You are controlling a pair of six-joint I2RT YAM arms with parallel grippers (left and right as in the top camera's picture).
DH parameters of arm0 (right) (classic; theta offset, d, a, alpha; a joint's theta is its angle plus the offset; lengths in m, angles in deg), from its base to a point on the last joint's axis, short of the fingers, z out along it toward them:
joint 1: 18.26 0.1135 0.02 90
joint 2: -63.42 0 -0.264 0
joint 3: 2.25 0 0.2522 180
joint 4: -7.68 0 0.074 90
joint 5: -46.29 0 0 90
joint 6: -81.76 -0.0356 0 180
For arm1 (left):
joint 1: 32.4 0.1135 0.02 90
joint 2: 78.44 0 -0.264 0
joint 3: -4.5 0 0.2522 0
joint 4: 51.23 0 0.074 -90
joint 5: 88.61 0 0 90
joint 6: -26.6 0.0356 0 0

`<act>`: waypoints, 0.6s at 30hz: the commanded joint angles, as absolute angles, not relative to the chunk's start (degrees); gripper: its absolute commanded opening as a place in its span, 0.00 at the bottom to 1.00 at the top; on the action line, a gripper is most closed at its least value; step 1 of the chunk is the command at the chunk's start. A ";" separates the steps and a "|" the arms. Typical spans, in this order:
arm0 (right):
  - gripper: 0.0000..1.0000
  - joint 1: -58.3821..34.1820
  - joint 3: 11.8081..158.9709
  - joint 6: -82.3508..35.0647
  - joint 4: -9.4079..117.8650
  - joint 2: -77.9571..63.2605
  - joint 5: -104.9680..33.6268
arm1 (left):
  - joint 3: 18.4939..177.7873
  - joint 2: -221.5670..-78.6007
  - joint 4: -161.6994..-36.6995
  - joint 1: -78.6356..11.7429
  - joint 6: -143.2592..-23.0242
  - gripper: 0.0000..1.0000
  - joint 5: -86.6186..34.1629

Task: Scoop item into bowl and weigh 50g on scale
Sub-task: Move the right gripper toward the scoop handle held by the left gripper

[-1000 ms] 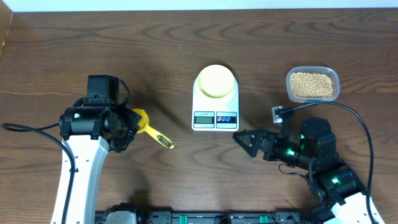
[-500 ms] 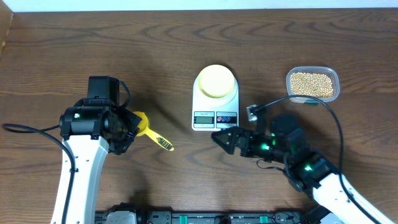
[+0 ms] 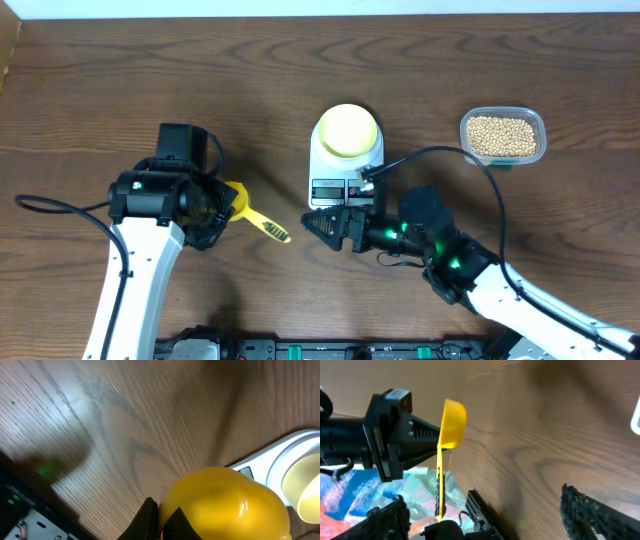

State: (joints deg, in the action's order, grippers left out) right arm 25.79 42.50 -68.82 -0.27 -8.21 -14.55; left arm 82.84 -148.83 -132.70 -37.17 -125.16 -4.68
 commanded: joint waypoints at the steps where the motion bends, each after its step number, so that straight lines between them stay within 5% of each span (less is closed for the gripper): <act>1: 0.91 28.04 43.33 -69.56 -0.67 -8.50 -18.11 | 82.23 -148.81 -133.09 -38.51 -132.70 0.07 -4.11; 11: 0.87 33.35 43.33 -72.10 -1.82 -8.50 -24.67 | 82.21 -148.89 -133.09 -42.97 -137.84 0.07 -3.91; 18: 0.72 34.34 43.33 -76.21 -2.20 -8.50 -26.28 | 82.23 -149.99 -133.09 -47.95 -141.49 0.07 -2.62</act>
